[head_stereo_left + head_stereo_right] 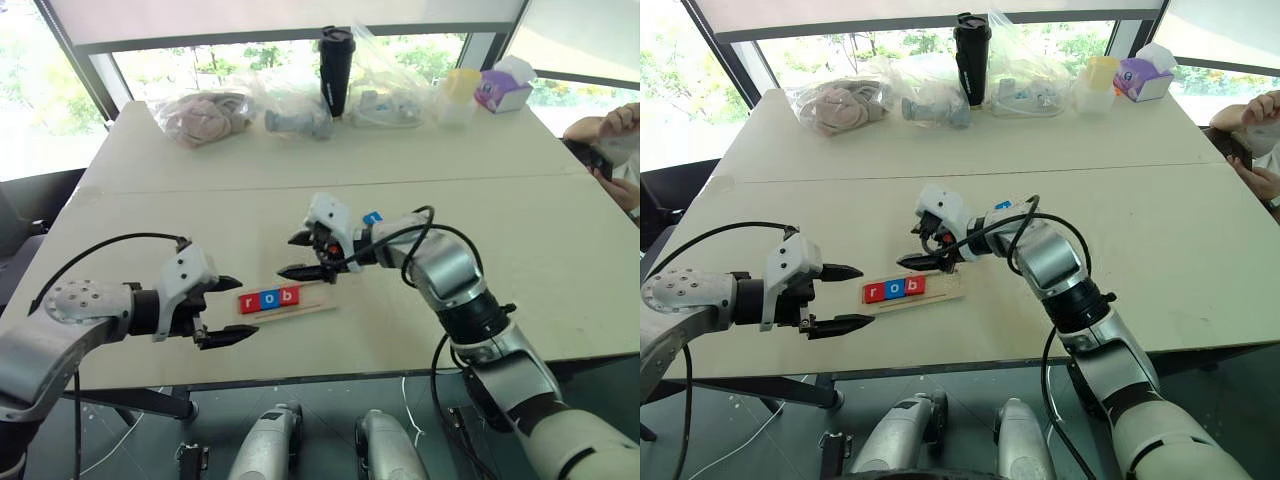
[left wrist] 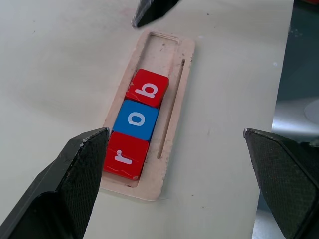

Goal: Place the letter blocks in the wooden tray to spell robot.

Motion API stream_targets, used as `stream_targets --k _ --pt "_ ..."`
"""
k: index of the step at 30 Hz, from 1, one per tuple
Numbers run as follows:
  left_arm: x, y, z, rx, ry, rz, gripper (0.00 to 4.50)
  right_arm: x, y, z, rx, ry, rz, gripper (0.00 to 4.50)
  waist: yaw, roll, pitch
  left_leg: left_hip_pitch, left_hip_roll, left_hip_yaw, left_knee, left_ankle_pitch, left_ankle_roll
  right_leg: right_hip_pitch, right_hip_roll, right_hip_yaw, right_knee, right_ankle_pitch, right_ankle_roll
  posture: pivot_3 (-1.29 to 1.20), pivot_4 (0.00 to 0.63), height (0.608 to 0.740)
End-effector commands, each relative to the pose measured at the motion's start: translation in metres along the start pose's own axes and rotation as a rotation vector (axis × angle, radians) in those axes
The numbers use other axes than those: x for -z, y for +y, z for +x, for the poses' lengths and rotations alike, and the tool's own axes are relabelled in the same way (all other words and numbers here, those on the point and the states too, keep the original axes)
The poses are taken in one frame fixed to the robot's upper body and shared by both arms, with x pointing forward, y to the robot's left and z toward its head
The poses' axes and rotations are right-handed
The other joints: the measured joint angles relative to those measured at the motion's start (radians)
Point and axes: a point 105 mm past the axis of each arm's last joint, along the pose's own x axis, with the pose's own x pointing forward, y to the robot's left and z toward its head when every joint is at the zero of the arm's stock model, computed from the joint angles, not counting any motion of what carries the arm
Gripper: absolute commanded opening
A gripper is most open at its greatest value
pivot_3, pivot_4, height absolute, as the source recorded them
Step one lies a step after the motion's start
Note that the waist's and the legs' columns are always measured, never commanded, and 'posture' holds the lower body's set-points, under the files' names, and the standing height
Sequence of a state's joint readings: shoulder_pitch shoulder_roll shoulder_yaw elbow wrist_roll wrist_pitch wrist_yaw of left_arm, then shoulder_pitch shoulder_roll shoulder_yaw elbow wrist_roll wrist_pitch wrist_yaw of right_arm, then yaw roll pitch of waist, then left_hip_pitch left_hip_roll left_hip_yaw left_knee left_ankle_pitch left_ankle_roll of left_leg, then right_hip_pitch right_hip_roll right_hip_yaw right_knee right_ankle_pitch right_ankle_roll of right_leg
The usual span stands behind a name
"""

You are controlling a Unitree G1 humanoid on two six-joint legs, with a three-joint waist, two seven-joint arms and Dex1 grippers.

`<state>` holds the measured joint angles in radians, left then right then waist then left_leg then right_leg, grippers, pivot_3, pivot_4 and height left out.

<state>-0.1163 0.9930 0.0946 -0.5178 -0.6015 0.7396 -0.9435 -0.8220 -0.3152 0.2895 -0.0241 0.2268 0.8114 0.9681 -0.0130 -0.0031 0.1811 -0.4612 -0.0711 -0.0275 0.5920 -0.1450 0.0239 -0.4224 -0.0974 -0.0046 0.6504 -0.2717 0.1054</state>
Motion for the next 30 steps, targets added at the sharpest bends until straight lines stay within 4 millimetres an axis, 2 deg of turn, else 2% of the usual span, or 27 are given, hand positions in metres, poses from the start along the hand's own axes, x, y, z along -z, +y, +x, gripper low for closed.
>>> stream_targets --k 1,4,6,8,11,17,20,25,30 --pt "-0.012 0.003 -0.004 -0.006 -0.052 0.011 4.5 -0.026 -0.003 -0.028 0.022 -0.123 -0.04 3.48 0.0 0.0 0.0 0.0 0.0 0.0 0.0 0.0 0.0 0.0 0.0 0.0 0.0 0.0 0.0 0.0 0.15 0.74" --pt "-0.016 0.009 -0.01 -0.021 -0.08 -0.006 4.5 -0.015 -0.028 -0.052 0.171 -0.094 -0.058 3.48 0.002 0.0 0.0 0.0 0.0 0.0 0.0 0.0 0.0 0.0 0.0 0.0 0.0 0.0 0.0 0.0 0.15 0.74" --pt "-0.017 0.015 -0.014 -0.039 -0.088 -0.012 4.5 0.004 -0.054 -0.075 0.326 -0.04 -0.022 3.48 0.002 0.0 0.0 0.0 0.0 0.0 0.0 0.0 0.0 0.001 0.0 0.0 0.0 -0.001 -0.002 0.0 0.15 0.74" --pt "-0.019 0.019 -0.017 -0.053 -0.098 -0.015 4.5 0.023 -0.068 -0.094 0.431 0.011 0.009 3.48 0.003 0.0 0.0 0.0 0.0 0.0 0.0 0.0 0.0 0.001 -0.001 0.0 0.0 -0.002 -0.003 0.0 0.15 0.74" --pt "-0.024 0.024 -0.019 -0.068 -0.128 -0.022 4.5 0.046 -0.074 -0.107 0.504 0.061 0.038 3.48 0.0 0.0 0.0 0.0 0.0 0.0 0.0 0.0 0.0 0.001 -0.001 0.0 -0.001 -0.002 -0.003 0.0 0.15 0.74" --pt "-0.021 0.033 -0.025 -0.09 -0.111 -0.034 4.5 0.078 -0.079 -0.111 0.575 0.111 0.086 3.48 -0.004 0.0 0.0 0.0 0.001 0.002 0.0 0.001 0.001 0.003 0.0 0.001 0.001 -0.001 -0.002 0.0 0.15 0.74" --pt "-0.023 0.035 -0.023 -0.087 -0.106 -0.025 4.5 0.08 -0.074 -0.103 0.542 0.107 0.062 3.48 -0.001 0.0 0.0 0.0 0.001 0.002 0.0 0.001 0.0 0.004 0.0 0.001 0.001 -0.002 -0.003 0.0 0.15 0.74" --pt "-0.019 0.032 -0.02 -0.081 -0.086 -0.023 4.5 0.06 -0.028 -0.076 0.295 0.021 -0.011 3.48 0.001 0.0 0.0 0.0 0.001 0.001 0.001 0.001 0.0 0.004 0.0 0.001 0.001 -0.001 -0.003 0.0 0.15 0.74" --pt "-0.02 0.026 -0.018 -0.072 -0.092 -0.03 4.5 0.059 0.001 -0.049 0.186 0.029 -0.124 3.48 -0.001 0.0 0.0 0.0 0.001 0.001 0.001 0.0 0.0 0.004 0.0 0.001 0.001 -0.002 -0.003 0.0 0.15 0.74"
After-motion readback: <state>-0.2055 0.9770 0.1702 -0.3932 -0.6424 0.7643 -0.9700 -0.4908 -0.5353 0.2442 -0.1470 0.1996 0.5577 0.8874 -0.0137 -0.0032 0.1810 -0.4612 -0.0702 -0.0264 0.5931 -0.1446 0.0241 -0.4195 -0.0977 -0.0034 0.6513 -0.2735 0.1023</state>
